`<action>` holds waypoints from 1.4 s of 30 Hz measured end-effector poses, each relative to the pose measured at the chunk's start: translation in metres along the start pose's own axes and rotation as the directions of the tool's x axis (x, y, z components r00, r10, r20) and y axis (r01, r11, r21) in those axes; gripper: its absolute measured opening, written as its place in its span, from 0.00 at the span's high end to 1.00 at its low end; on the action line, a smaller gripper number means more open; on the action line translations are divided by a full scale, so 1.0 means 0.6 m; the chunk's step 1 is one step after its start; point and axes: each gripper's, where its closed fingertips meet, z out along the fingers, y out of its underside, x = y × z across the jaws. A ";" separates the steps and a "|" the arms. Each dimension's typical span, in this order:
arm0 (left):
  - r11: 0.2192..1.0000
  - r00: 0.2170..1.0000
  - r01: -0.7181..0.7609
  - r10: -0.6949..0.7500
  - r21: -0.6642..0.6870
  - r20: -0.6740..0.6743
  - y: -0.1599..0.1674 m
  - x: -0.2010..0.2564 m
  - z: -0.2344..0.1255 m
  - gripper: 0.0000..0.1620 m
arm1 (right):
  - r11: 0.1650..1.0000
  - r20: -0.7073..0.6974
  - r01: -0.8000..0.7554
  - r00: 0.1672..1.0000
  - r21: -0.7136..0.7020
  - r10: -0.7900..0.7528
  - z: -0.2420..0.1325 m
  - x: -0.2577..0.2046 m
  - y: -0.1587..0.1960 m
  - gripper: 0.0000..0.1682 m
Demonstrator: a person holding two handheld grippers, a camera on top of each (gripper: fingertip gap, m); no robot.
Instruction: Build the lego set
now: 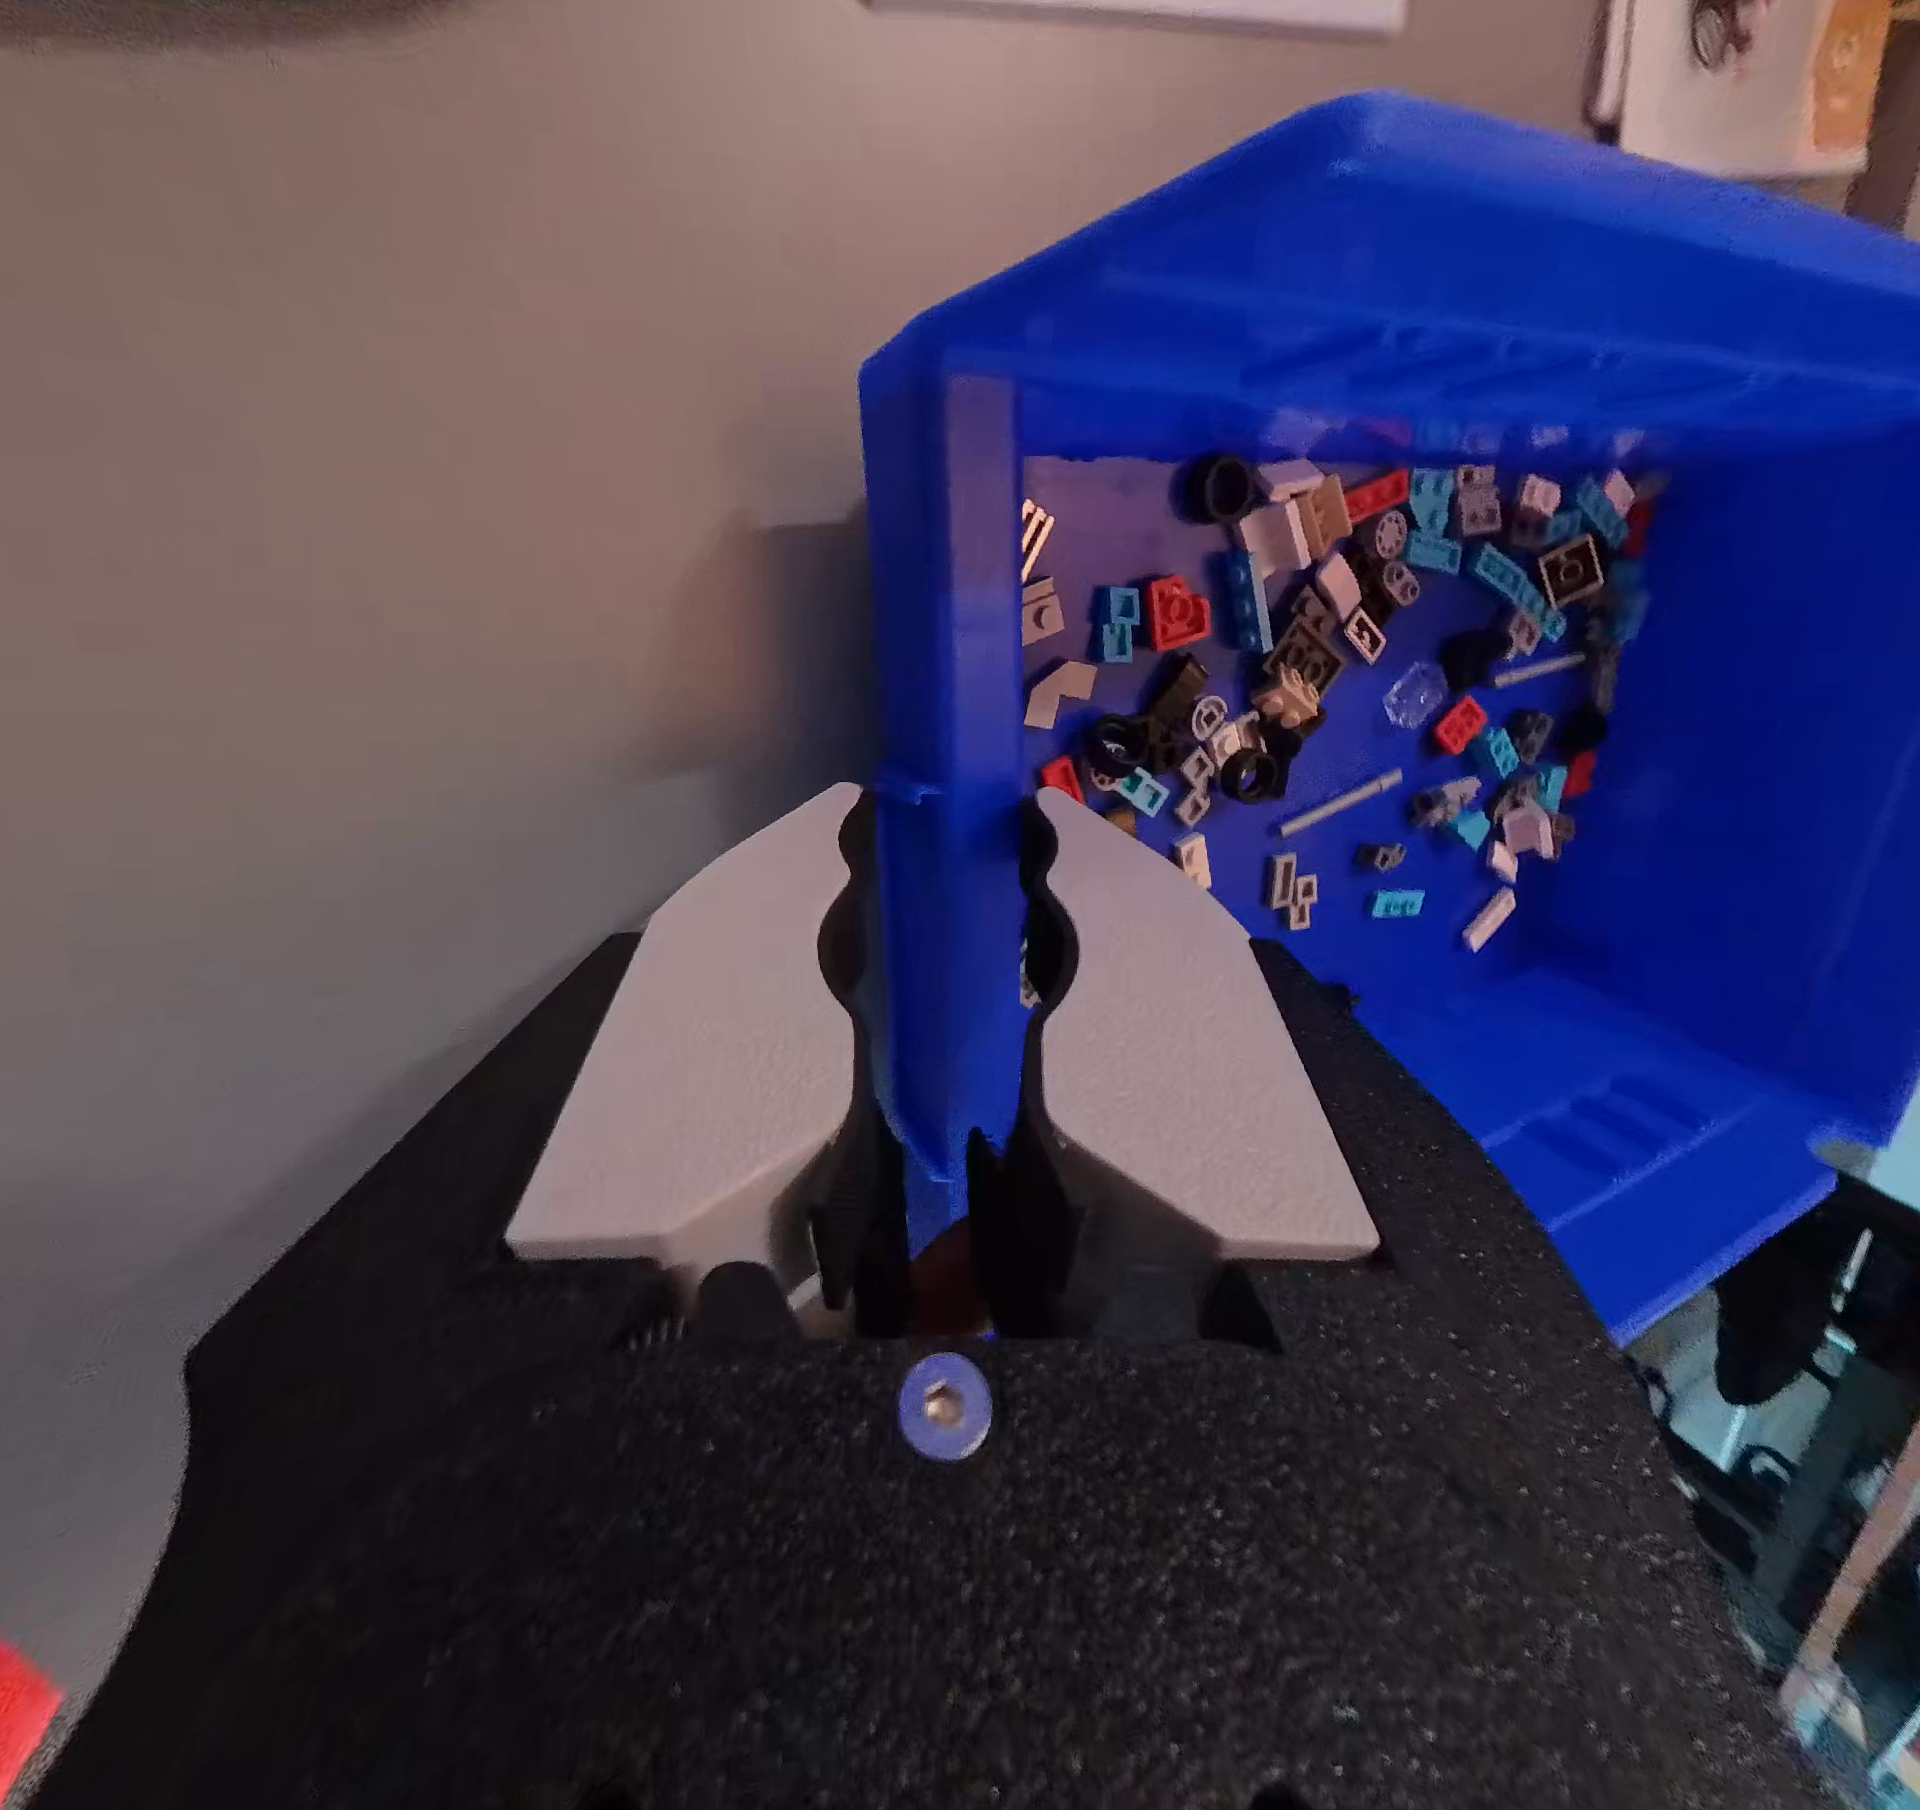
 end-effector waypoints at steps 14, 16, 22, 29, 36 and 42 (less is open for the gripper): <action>0.999 1.000 -0.001 0.000 -0.036 -0.011 0.013 0.000 0.005 0.62 | 0.974 0.330 -0.223 0.923 0.037 0.198 -0.082 -0.174 -0.051 0.88; 0.999 1.000 -0.007 0.007 -0.042 0.004 0.014 -0.004 0.002 0.62 | 0.958 0.332 -0.277 0.913 0.078 0.237 -0.093 -0.169 -0.058 0.87; 0.999 1.000 -0.021 0.021 -0.031 0.012 0.007 -0.003 -0.006 0.62 | 0.777 0.081 -0.427 0.893 0.463 0.443 -0.187 -0.049 -0.110 0.83; 0.999 1.000 -0.011 0.011 -0.033 -0.002 0.009 -0.002 0.003 0.63 | 0.563 0.061 -0.565 0.736 0.603 0.674 -0.219 -0.002 -0.097 1.00; 0.999 1.000 -0.016 0.015 -0.043 -0.016 0.010 -0.001 0.016 0.65 | 0.500 0.082 -0.705 0.614 0.503 0.785 -0.183 -0.020 -0.055 0.93; 0.999 0.997 -0.045 0.044 -0.010 -0.055 0.001 0.010 0.019 0.85 | 0.453 0.067 -0.738 0.554 0.501 0.830 -0.176 -0.004 -0.040 0.99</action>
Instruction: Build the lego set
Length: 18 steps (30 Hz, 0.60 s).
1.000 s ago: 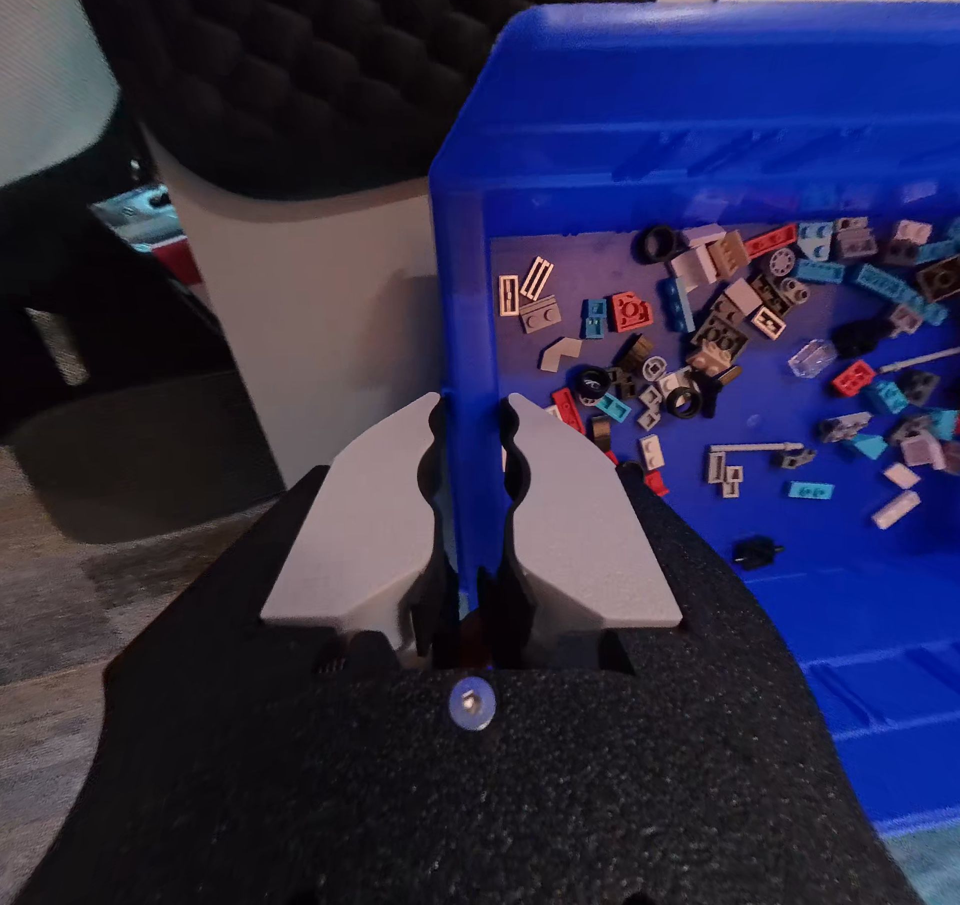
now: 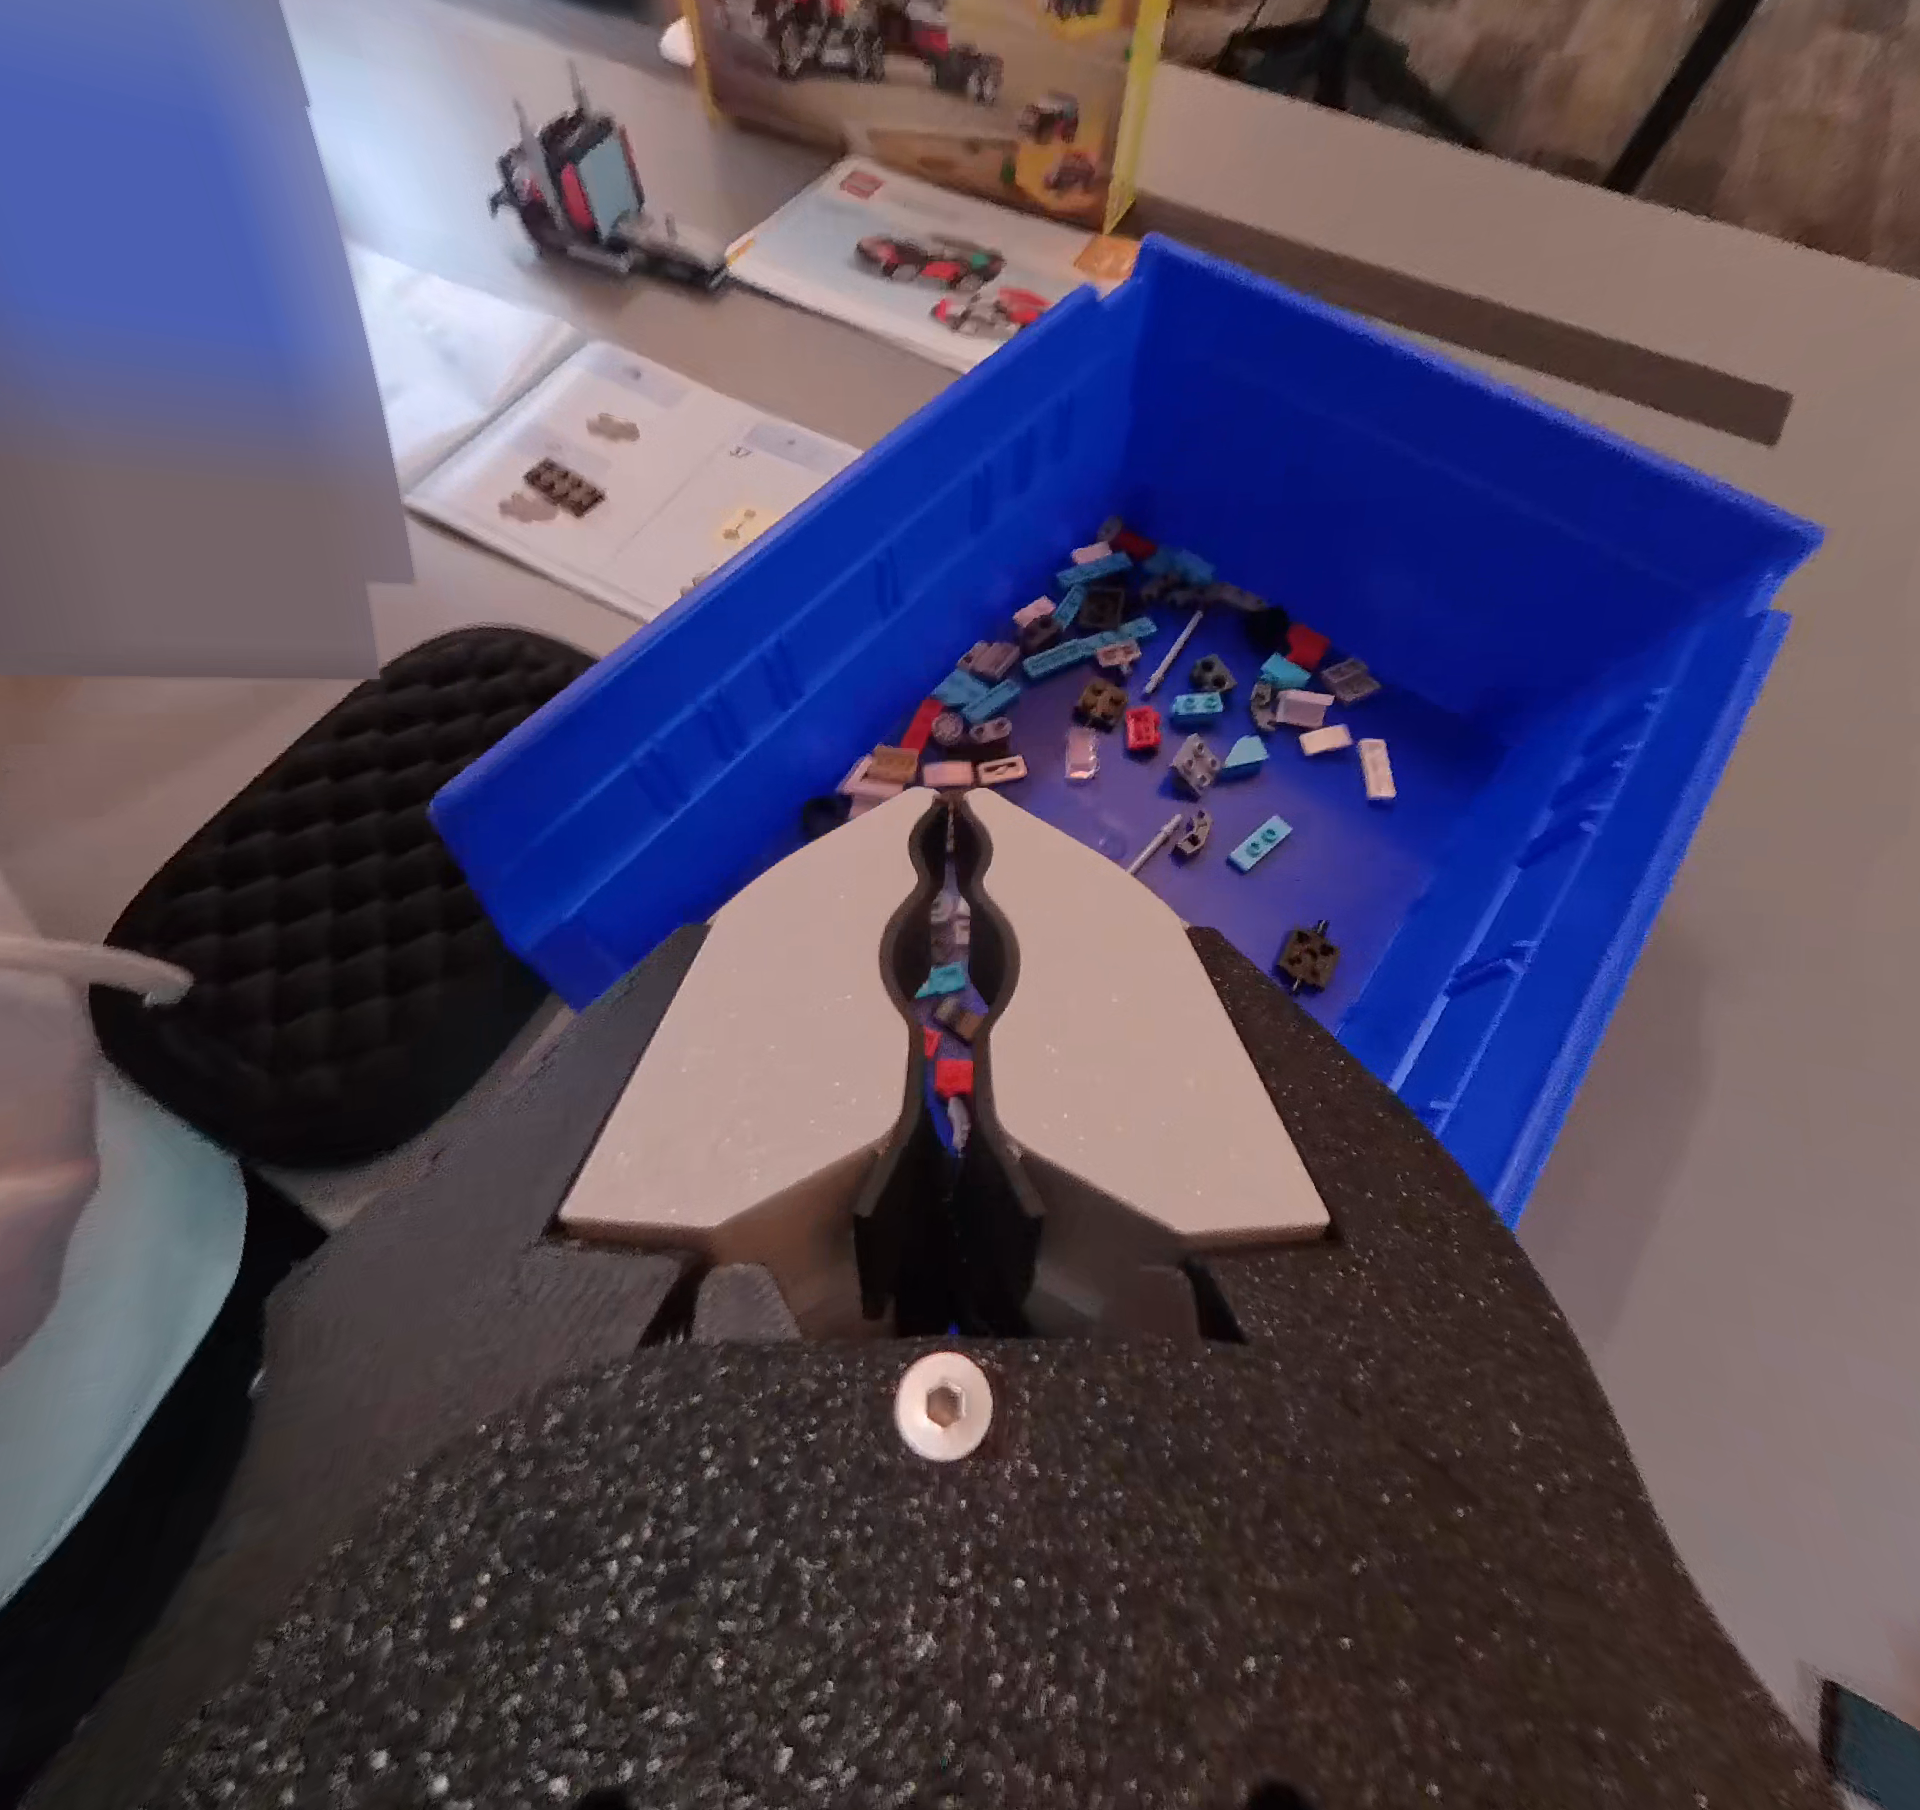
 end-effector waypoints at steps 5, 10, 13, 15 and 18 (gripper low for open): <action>1.000 1.000 0.003 -0.003 0.017 -0.014 -0.004 -0.001 0.001 0.99 | 0.997 -0.045 -0.043 0.998 -0.070 0.040 0.012 0.020 0.023 0.76; 1.000 0.999 -0.001 0.001 0.001 -0.032 0.001 0.006 0.010 0.99 | 0.935 -0.013 -0.137 0.990 -0.326 0.141 0.028 0.010 0.078 0.56; 1.000 0.999 -0.009 0.008 -0.017 -0.036 0.006 0.008 0.014 0.94 | 0.934 0.006 -0.043 0.999 -0.355 0.048 0.030 0.016 0.069 0.72; 0.999 1.000 -0.005 0.004 -0.032 -0.031 0.009 0.006 0.015 0.92 | 0.948 -0.016 0.022 0.999 -0.318 -0.029 0.027 0.028 0.052 0.98; 0.998 1.000 0.006 -0.006 -0.065 -0.003 0.017 0.001 0.007 0.92 | 0.950 -0.030 0.086 0.995 -0.299 -0.099 0.029 0.036 0.046 0.99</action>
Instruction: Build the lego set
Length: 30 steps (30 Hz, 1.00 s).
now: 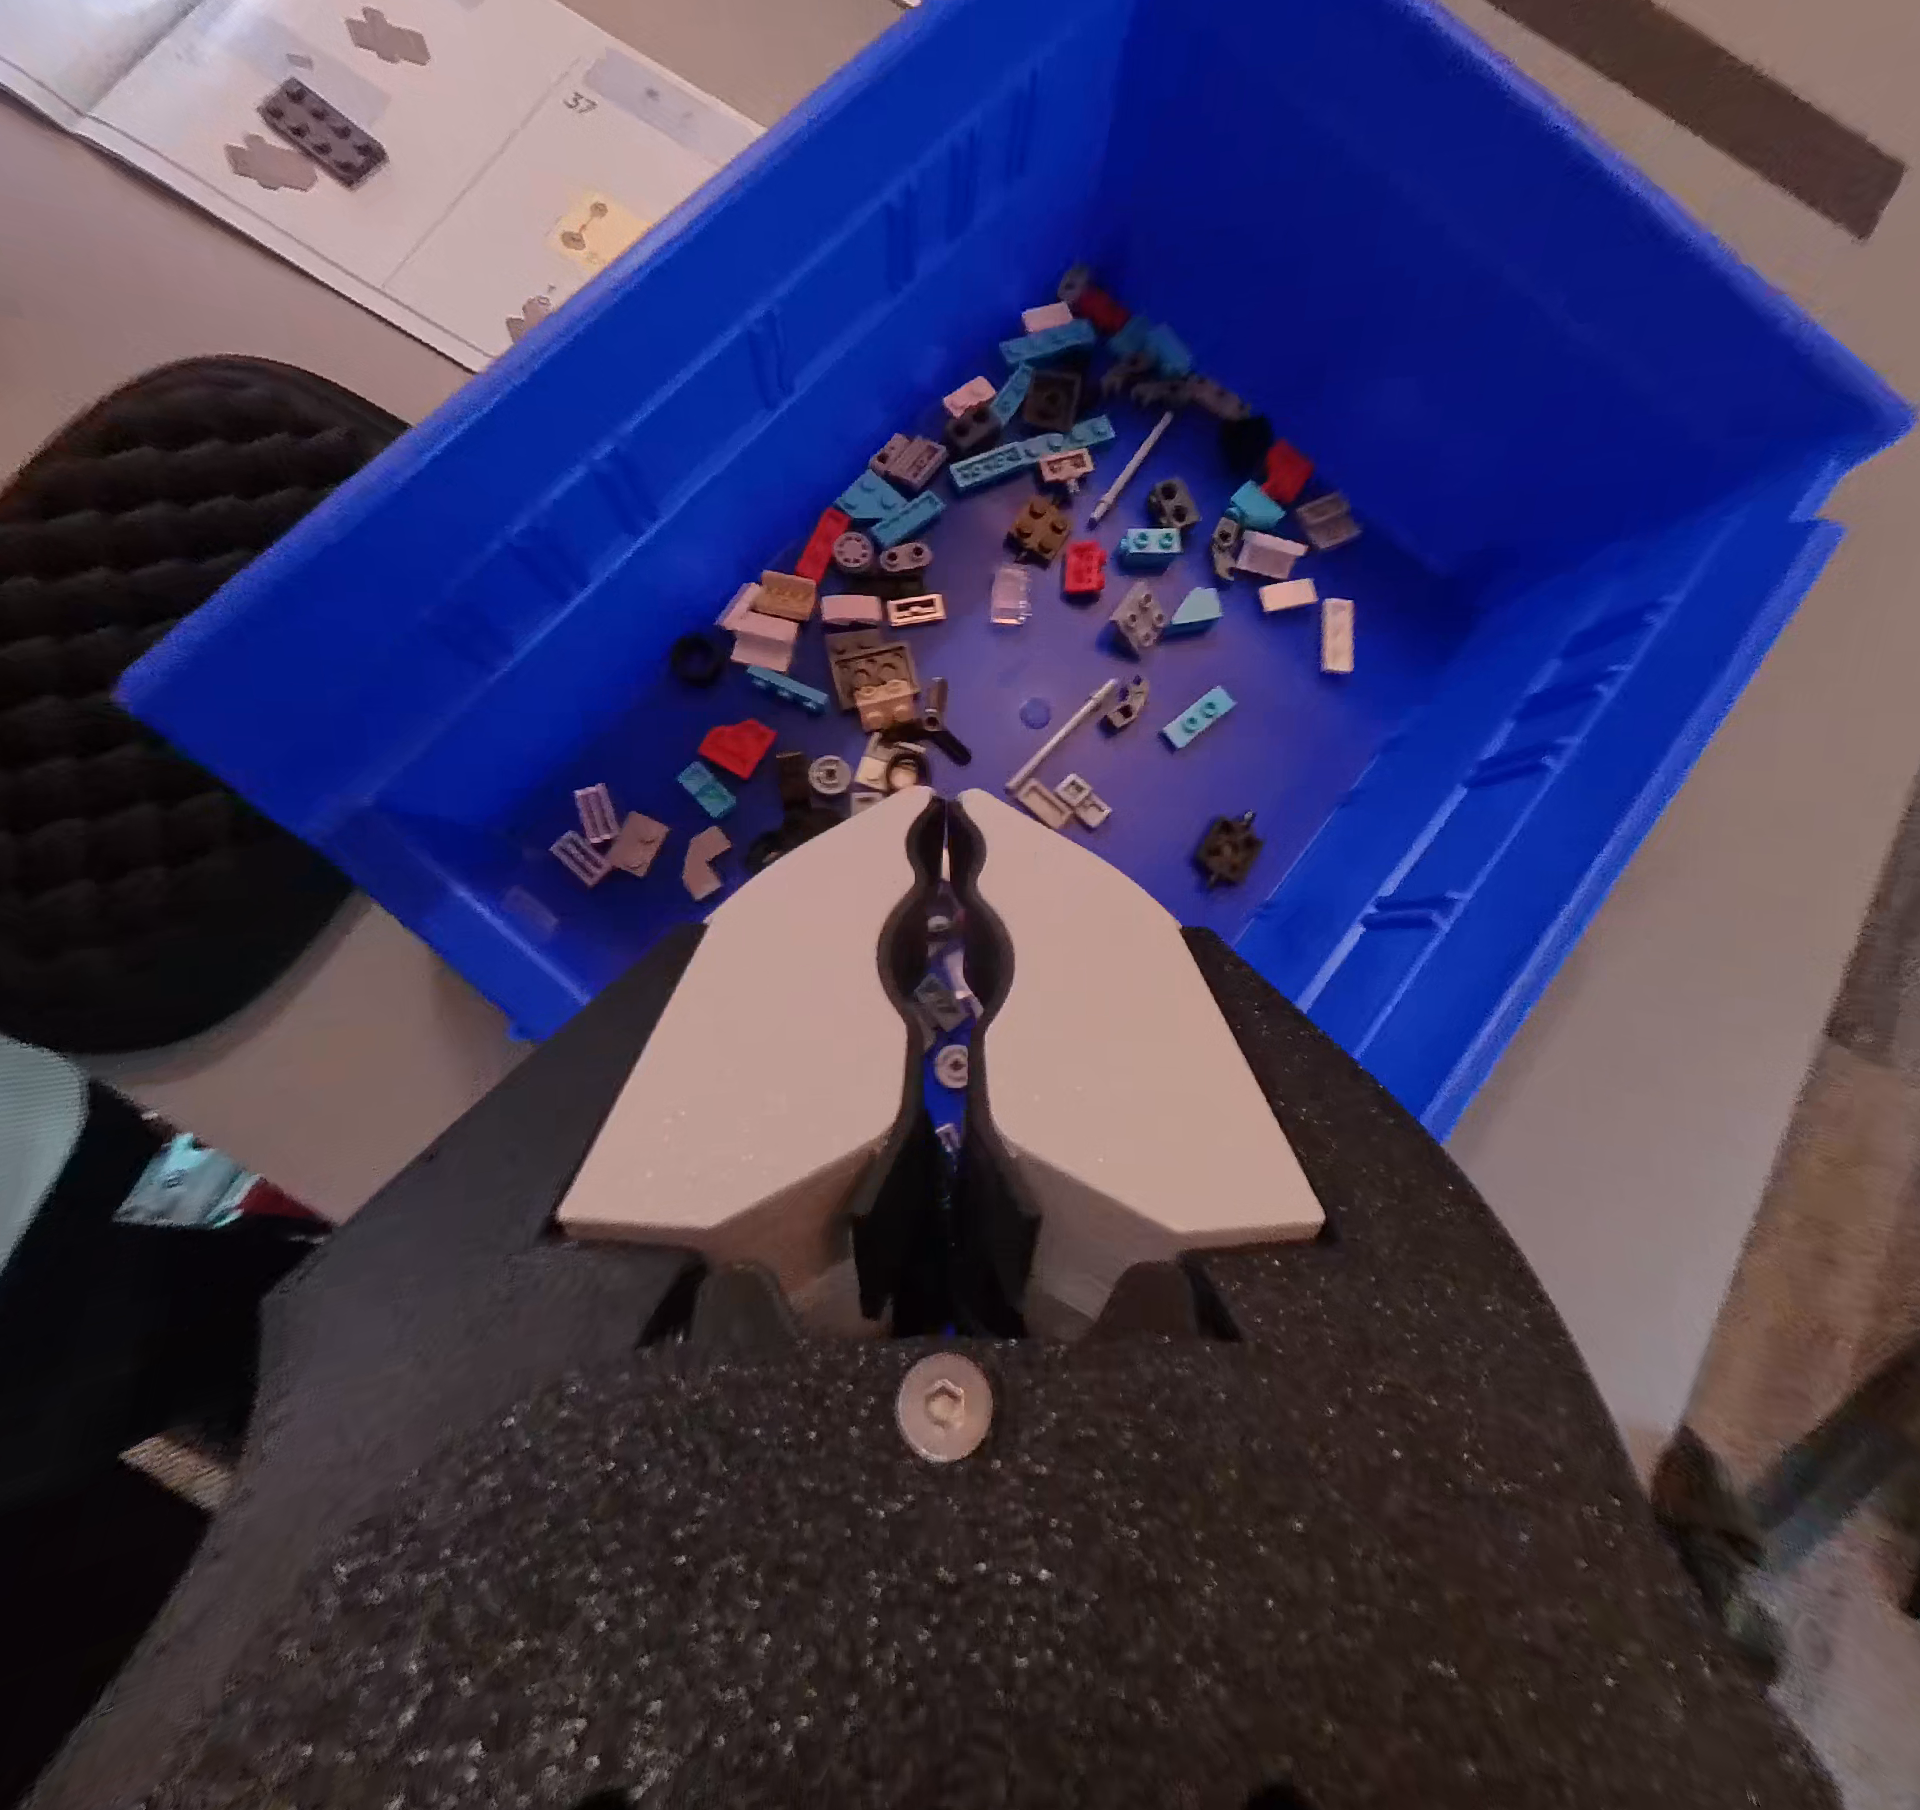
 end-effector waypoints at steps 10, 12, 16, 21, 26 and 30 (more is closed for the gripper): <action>0.980 0.999 0.032 -0.023 -0.195 0.048 0.092 -0.011 -0.018 0.73 | 0.988 0.092 0.072 0.994 -0.139 -0.059 0.059 -0.001 0.027 0.57; 0.972 0.998 0.041 -0.026 -0.233 0.065 0.109 -0.017 -0.022 0.67 | 0.985 0.081 0.070 0.995 -0.160 -0.057 0.068 0.007 0.026 0.52; 0.975 0.999 0.030 -0.020 -0.222 0.046 0.116 -0.013 -0.026 0.90 | 0.984 0.048 0.100 0.994 -0.146 -0.094 0.081 0.022 0.015 0.89; 0.987 0.998 0.044 -0.037 -0.154 0.048 0.103 -0.016 -0.034 1.00 | 0.994 0.000 0.108 0.994 -0.004 -0.108 0.087 0.034 -0.023 0.99; 0.984 0.999 0.040 -0.033 -0.176 0.041 0.108 -0.011 -0.036 0.95 | 0.993 -0.014 0.113 0.993 -0.014 -0.114 0.098 0.044 -0.023 0.96; 0.984 0.999 0.033 -0.030 -0.174 0.016 0.109 -0.007 -0.032 0.98 | 0.996 -0.003 0.090 0.996 -0.001 -0.090 0.107 0.048 -0.036 0.99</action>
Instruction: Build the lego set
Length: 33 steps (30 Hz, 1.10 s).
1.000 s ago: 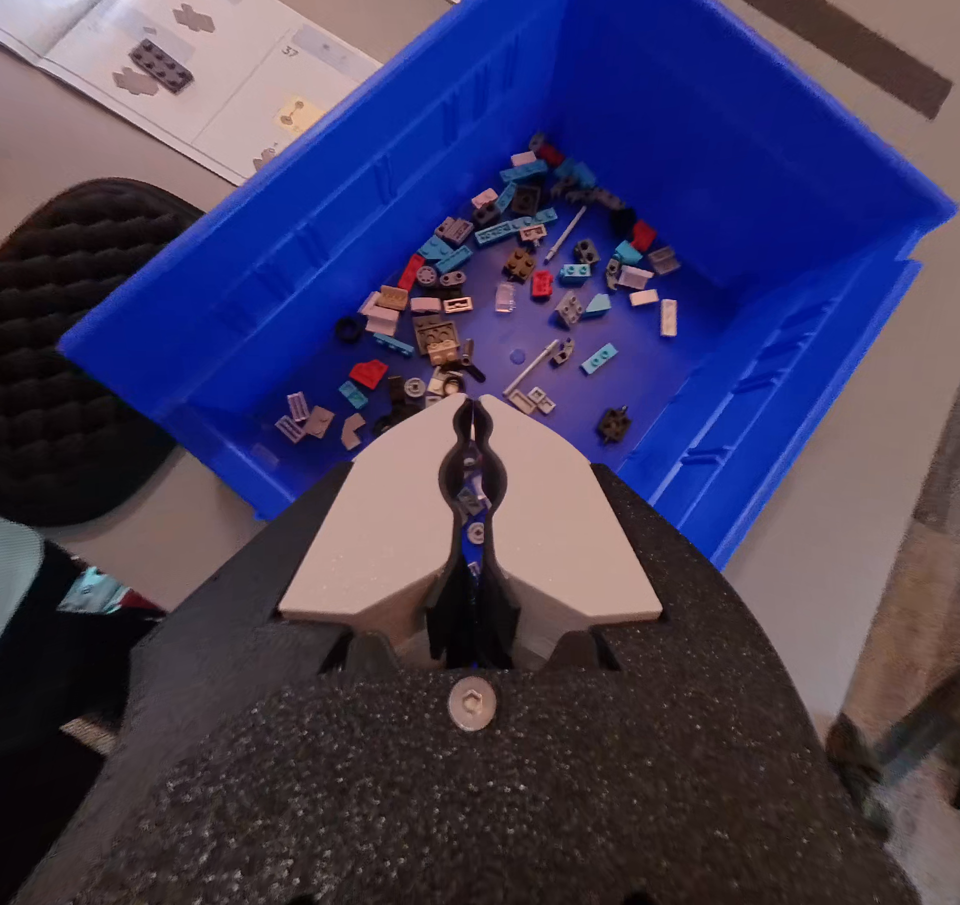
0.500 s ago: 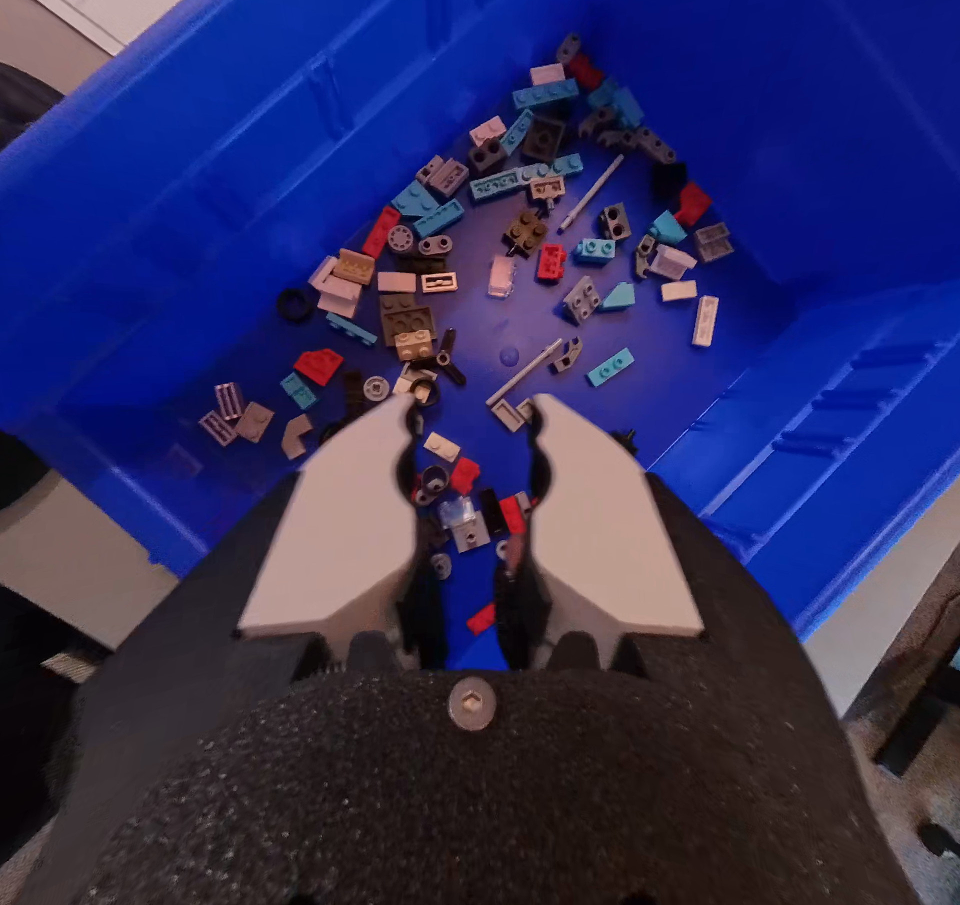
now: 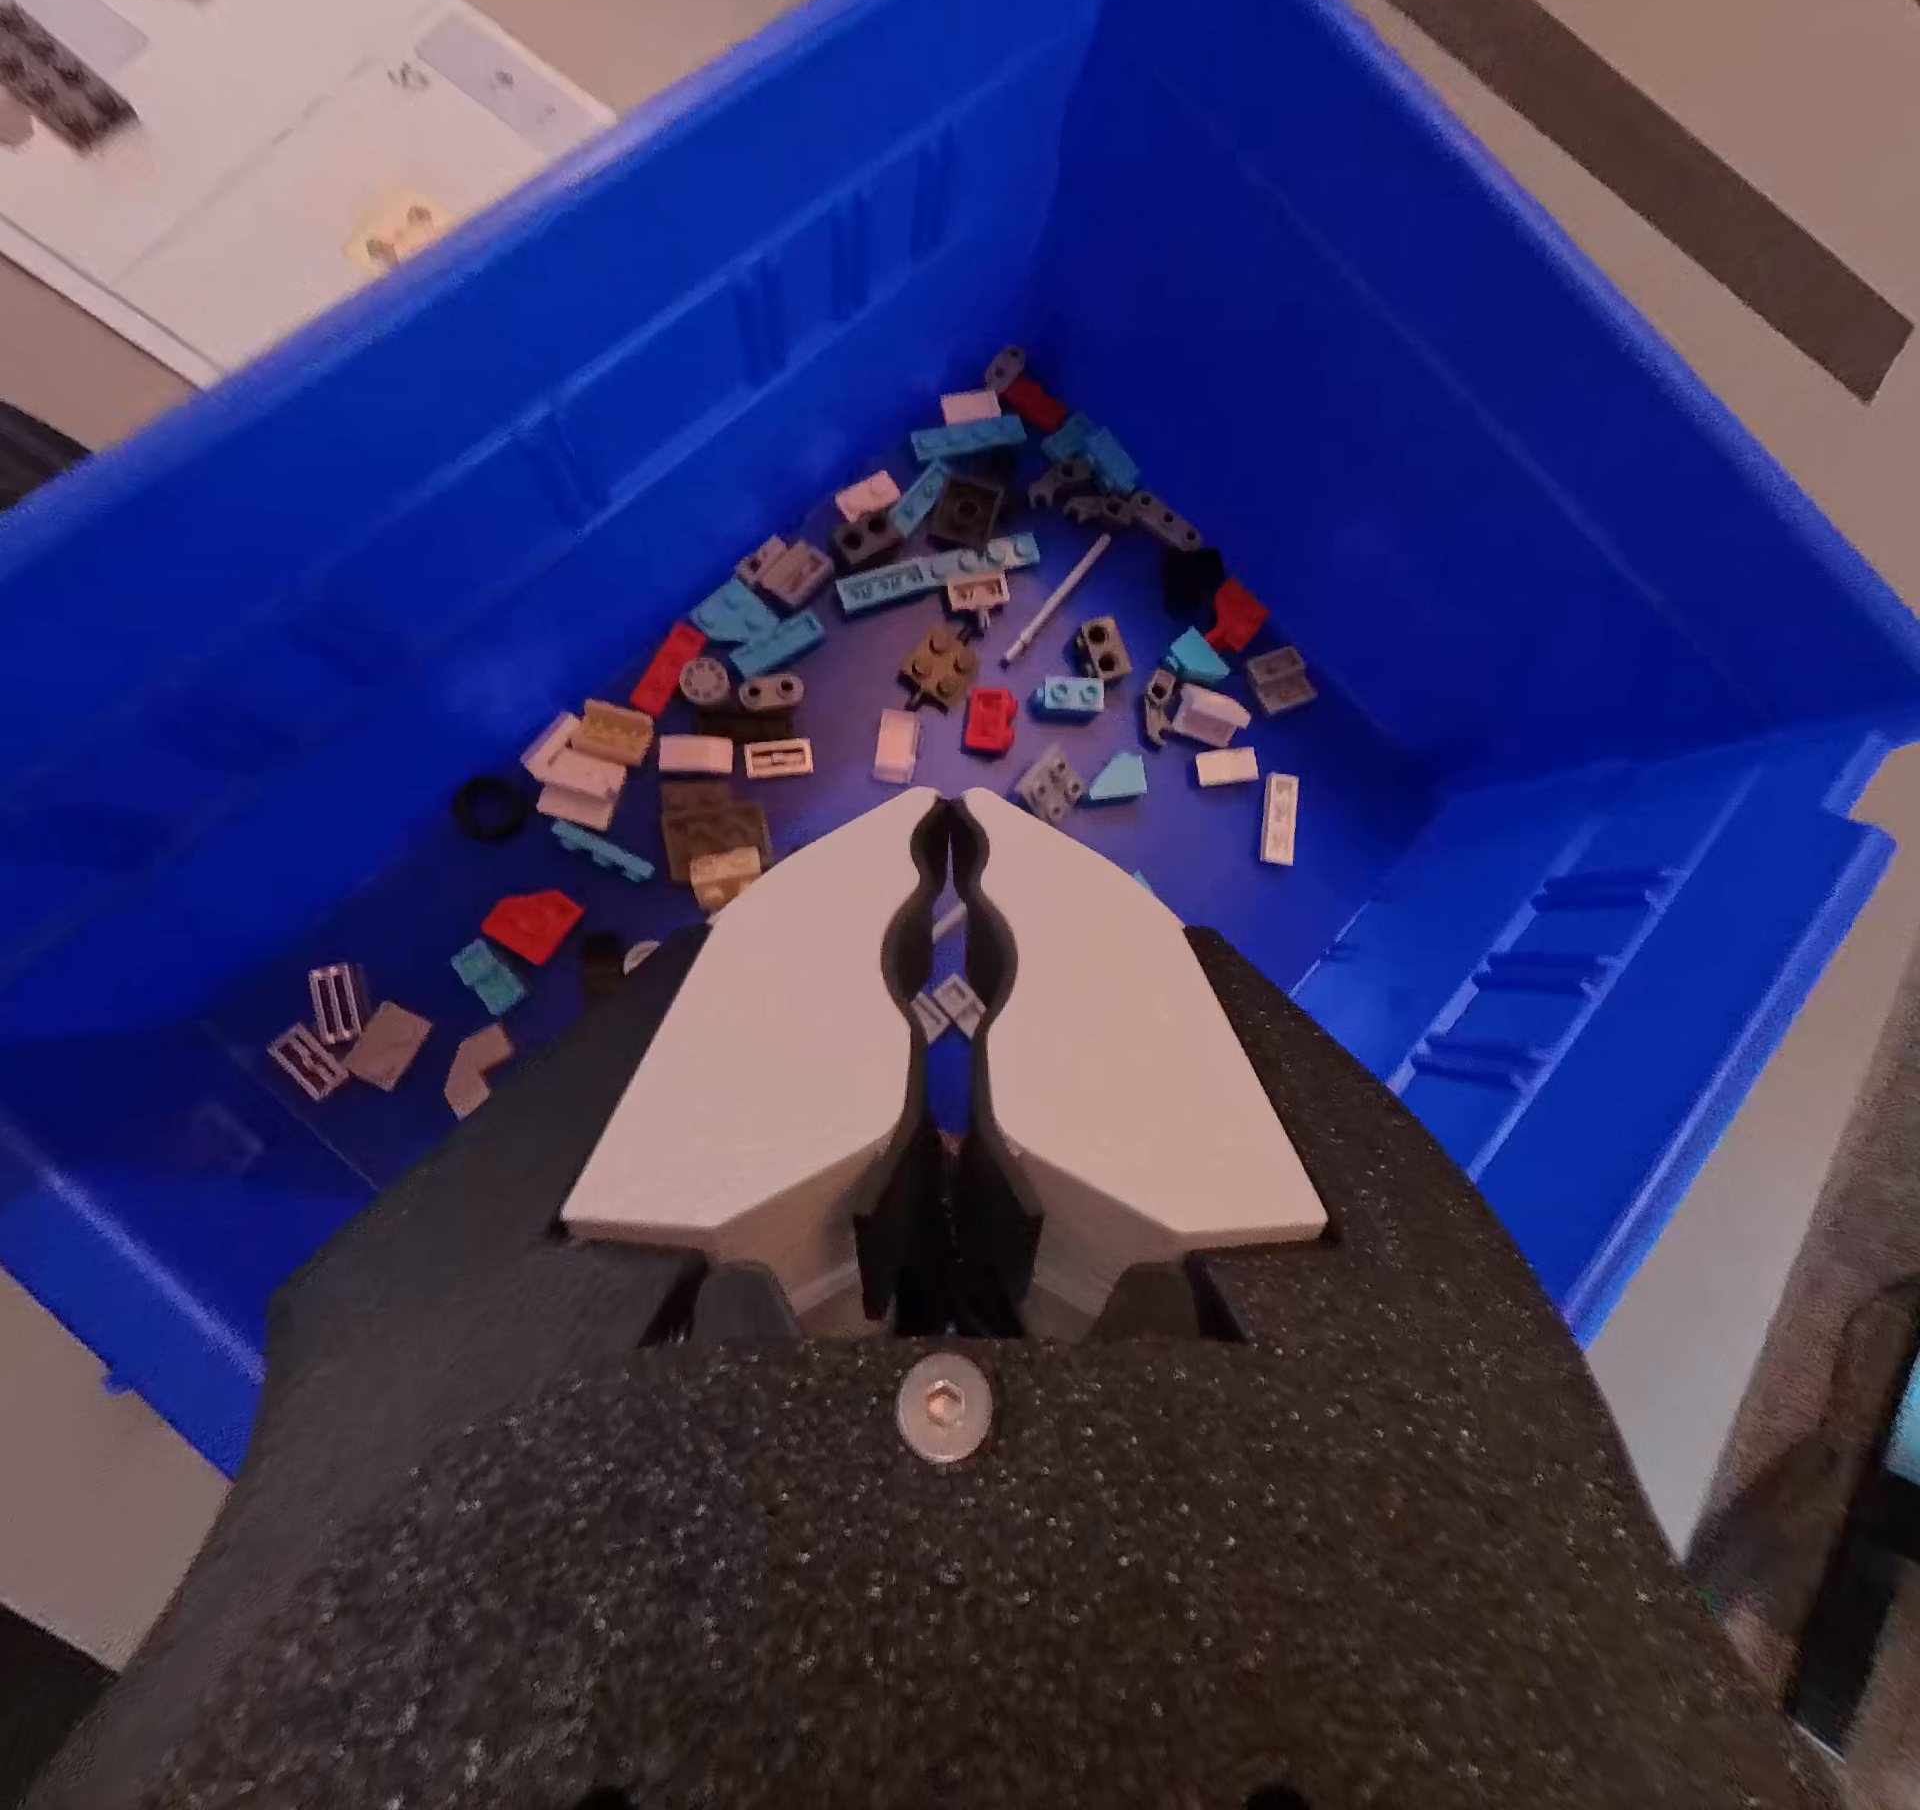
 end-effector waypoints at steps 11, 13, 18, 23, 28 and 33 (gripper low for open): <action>1.000 1.000 0.007 -0.007 0.015 0.018 -0.021 -0.004 0.003 1.00 | 0.999 0.006 -0.039 0.999 0.031 0.039 -0.005 0.022 -0.029 0.98; 1.000 1.000 0.010 -0.010 0.010 0.025 -0.023 -0.005 0.004 1.00 | 0.998 0.018 -0.061 0.998 0.018 0.061 -0.005 0.017 -0.022 0.96; 1.000 0.999 0.017 -0.018 0.025 0.039 -0.036 -0.004 0.003 0.99 | 0.999 0.058 -0.031 0.998 -0.020 0.032 -0.004 -0.008 -0.012 0.99; 1.000 0.999 -0.007 0.006 0.017 0.053 -0.047 -0.004 0.005 0.99 | 0.998 0.096 -0.039 0.994 -0.041 0.043 -0.006 -0.019 -0.008 0.99; 1.000 0.998 -0.028 0.027 0.005 0.050 -0.055 -0.003 0.014 0.99 | 1.000 0.118 0.016 0.993 -0.014 -0.014 -0.033 -0.033 -0.022 0.99; 0.999 0.998 -0.048 0.048 0.006 0.031 -0.059 0.002 0.023 0.99 | 0.985 0.134 0.081 0.989 -0.151 -0.061 -0.097 -0.021 0.004 0.92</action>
